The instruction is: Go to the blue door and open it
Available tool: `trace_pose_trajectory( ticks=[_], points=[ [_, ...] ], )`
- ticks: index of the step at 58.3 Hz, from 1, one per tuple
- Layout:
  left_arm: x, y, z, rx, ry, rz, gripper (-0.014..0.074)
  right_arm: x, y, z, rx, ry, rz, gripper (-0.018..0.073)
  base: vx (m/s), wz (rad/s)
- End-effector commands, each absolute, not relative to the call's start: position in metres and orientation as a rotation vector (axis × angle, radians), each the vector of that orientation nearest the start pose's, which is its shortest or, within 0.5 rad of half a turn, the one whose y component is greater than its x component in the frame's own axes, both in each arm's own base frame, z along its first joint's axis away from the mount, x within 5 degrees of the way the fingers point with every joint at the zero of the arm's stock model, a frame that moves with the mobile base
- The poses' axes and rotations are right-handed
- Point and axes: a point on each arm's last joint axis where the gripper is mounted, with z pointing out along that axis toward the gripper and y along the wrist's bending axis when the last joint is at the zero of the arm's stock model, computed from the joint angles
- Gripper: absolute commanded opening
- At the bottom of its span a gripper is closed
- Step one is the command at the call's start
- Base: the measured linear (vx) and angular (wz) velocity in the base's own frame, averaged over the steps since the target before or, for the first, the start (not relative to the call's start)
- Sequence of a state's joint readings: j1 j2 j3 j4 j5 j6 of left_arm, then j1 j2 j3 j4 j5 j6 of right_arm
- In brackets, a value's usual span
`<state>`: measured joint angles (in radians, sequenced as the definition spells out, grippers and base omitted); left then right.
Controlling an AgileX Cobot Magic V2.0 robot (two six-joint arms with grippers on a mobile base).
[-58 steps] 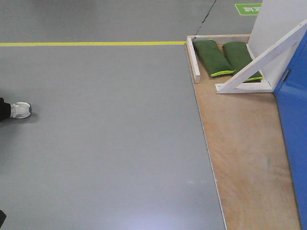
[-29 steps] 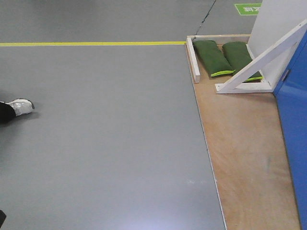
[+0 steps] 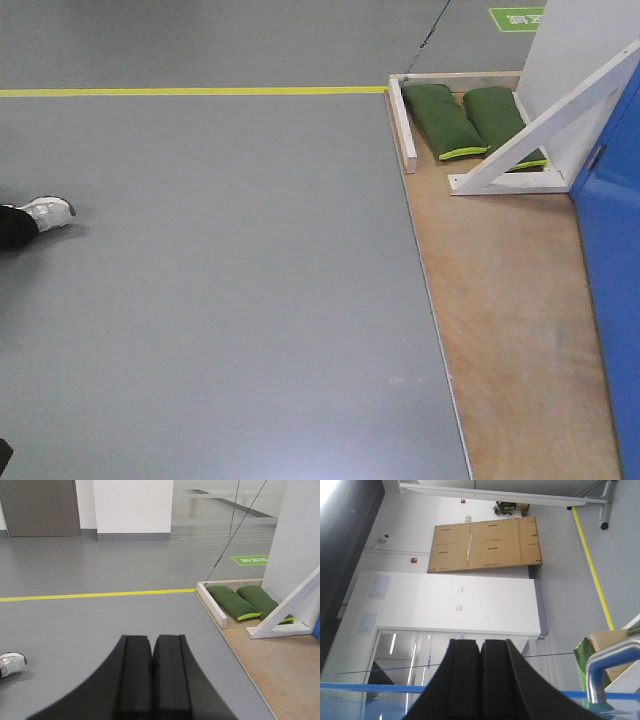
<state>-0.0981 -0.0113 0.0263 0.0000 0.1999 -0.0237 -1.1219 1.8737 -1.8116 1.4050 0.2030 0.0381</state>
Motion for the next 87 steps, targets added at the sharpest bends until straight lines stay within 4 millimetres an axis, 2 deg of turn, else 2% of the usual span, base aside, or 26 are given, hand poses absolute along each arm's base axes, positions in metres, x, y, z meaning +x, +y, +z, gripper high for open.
trace_pose_trajectory(
  ticks=[1,13,49,57,72,87],
  points=[
    [0.054,-0.005,0.204,0.054,1.573,-0.104,0.0073,0.216,-0.378,0.452,1.36,0.637,0.483,-0.0001,0.0,0.0],
    [0.054,-0.005,0.204,0.054,1.573,-0.104,0.0073,0.211,-0.366,0.469,1.322,0.62,0.491,-0.0001,0.0,0.0],
    [0.054,-0.005,0.204,0.054,1.573,-0.104,0.0073,0.209,-0.35,0.484,1.276,0.654,0.522,-0.0001,0.0,0.0],
    [0.054,-0.005,0.204,0.054,1.573,-0.104,0.0073,0.221,-0.341,0.486,1.263,0.676,0.55,-0.0001,0.0,0.0],
    [0.054,-0.005,0.204,0.054,1.573,-0.104,0.0073,0.26,-0.312,0.486,1.228,0.753,0.648,-0.0001,0.0,0.0],
    [0.054,-0.005,0.204,0.054,1.573,-0.104,0.0073,0.284,-0.291,0.486,1.206,0.793,0.704,-0.0001,-0.01,-0.02]
  ],
)
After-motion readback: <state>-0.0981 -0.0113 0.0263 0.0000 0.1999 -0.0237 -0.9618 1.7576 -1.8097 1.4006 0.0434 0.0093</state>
